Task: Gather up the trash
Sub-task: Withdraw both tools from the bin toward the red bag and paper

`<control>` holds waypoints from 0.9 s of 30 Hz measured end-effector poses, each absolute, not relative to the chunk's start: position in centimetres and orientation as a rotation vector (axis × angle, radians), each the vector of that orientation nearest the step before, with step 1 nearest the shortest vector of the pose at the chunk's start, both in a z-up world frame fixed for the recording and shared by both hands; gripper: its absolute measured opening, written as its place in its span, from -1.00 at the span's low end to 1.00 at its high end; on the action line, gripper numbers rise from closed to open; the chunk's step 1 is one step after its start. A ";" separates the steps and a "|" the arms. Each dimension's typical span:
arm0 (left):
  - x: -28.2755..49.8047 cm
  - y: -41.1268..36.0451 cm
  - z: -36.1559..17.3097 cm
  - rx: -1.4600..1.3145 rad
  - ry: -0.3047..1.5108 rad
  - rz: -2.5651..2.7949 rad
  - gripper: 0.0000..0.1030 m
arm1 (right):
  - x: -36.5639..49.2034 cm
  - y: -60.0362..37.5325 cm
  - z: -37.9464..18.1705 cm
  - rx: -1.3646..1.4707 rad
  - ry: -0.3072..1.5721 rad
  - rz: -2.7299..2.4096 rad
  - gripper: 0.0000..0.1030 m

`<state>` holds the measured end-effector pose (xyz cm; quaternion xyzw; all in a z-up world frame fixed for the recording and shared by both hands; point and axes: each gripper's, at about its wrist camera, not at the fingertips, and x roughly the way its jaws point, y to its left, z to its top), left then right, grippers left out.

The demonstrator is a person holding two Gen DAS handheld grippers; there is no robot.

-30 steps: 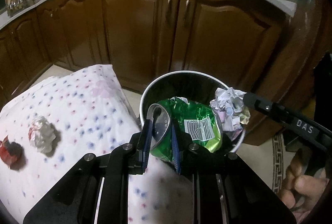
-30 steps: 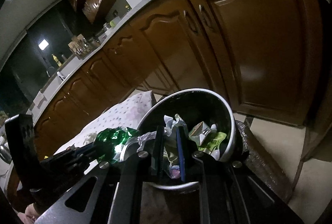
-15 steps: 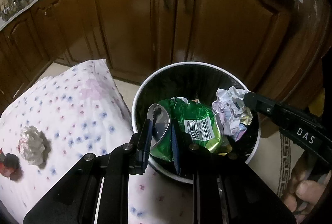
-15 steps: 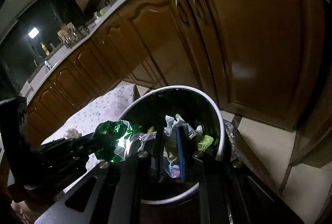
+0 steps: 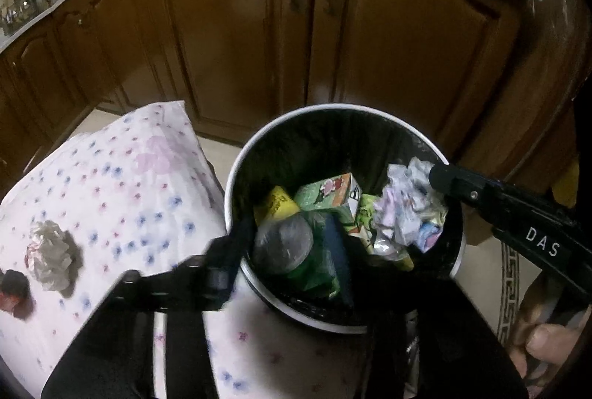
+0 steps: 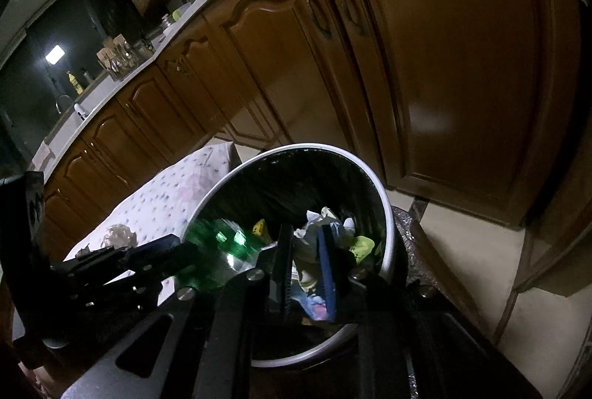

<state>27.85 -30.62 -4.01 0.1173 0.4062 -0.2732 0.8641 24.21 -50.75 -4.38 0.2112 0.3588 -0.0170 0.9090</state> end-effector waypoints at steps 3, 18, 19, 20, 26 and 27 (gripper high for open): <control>27.6 -30.2 -3.7 0.236 0.843 -0.565 0.05 | 24.1 -51.0 -4.2 0.455 0.730 -0.040 -0.41; 22.2 -19.7 -3.6 0.067 0.800 -0.492 0.25 | 20.0 -48.1 -2.2 0.498 0.621 -0.001 0.72; 21.8 -18.7 -3.9 0.061 0.802 -0.483 0.25 | 19.8 -47.5 -2.0 0.496 0.618 0.008 0.73; 21.4 -17.8 -4.0 0.057 0.804 -0.474 0.25 | 19.5 -46.9 -2.0 0.494 0.615 0.015 0.77; 19.8 -12.7 -4.6 -0.005 0.833 -0.429 0.25 | 18.8 -42.5 -1.7 0.461 0.627 0.079 0.82; 19.6 -11.7 -4.7 -0.017 0.835 -0.417 0.25 | 18.8 -41.8 -1.7 0.459 0.632 0.095 0.84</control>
